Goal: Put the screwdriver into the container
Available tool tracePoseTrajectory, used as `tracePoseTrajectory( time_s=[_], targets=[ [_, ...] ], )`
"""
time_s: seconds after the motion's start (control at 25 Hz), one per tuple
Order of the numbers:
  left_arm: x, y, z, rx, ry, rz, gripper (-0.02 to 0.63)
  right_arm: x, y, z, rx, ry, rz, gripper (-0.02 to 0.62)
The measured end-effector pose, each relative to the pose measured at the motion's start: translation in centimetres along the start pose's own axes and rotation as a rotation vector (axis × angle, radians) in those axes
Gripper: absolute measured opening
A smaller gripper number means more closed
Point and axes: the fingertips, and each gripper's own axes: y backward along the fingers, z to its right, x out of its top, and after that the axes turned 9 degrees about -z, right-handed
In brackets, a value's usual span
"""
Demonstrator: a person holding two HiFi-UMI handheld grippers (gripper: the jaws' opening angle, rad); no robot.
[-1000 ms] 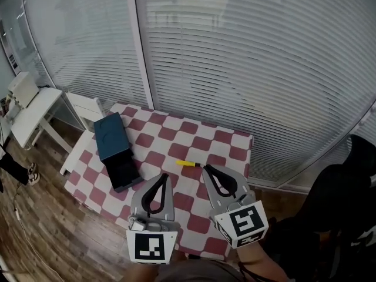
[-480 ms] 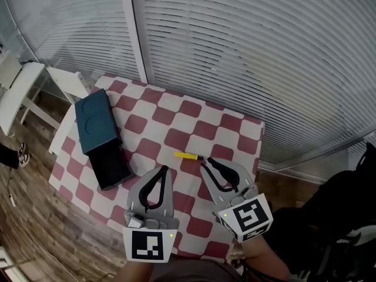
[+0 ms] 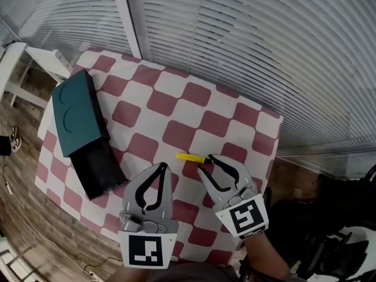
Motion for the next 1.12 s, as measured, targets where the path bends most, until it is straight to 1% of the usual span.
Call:
tracePoseTrajectory(
  time_s=[0.12,0.2,0.32,0.52,0.6,0.68,0.8,0.88,1.0,1.12],
  targets=[
    [-1.5,-1.4,-0.5,-0.011,0.021,-0.041,0.0,-2.0,-1.9,0.3,0.027,0.027,-0.079,0.158],
    [-2.4,-2.2,-0.8,-0.02,0.019,-0.069,0.0,-3.1,-2.9,0.3,0.06,0.063,-0.13,0.164],
    [-3.4,-3.0,-1.2,-0.018,0.029,-0.088,0.001,-4.4,-4.0,0.0,0.104,0.107,-0.194,0.17],
    [-4.3,-4.0,-1.4,-0.022,0.047,-0.106,0.0,-5.5,-5.1,0.1,0.165,0.127,-0.246,0.167],
    [-4.4,-4.3,-1.4,-0.024,0.047,-0.108,0.0,-5.7,-5.3,0.0,0.192,0.144,-0.268,0.149],
    [-4.5,-4.4,-1.5,-0.026,0.042,-0.112,0.0,-5.8,-5.3,-0.2,0.217,0.159,-0.282,0.14],
    [-4.8,-4.5,-1.4,-0.023,0.051,-0.118,0.0,-5.9,-5.3,-0.3,0.23,0.183,-0.287,0.124],
    [-4.7,-4.5,-1.3,-0.025,0.051,-0.114,0.0,-6.1,-5.3,-0.5,0.228,0.204,-0.286,0.097],
    [-4.3,-4.1,-1.2,-0.022,0.051,-0.104,0.0,-6.1,-5.3,-0.5,0.217,0.211,-0.28,0.095],
    [-3.6,-3.4,-1.1,-0.013,0.039,-0.086,0.0,-5.4,-4.8,-0.5,0.2,0.189,-0.253,0.095]
  ],
)
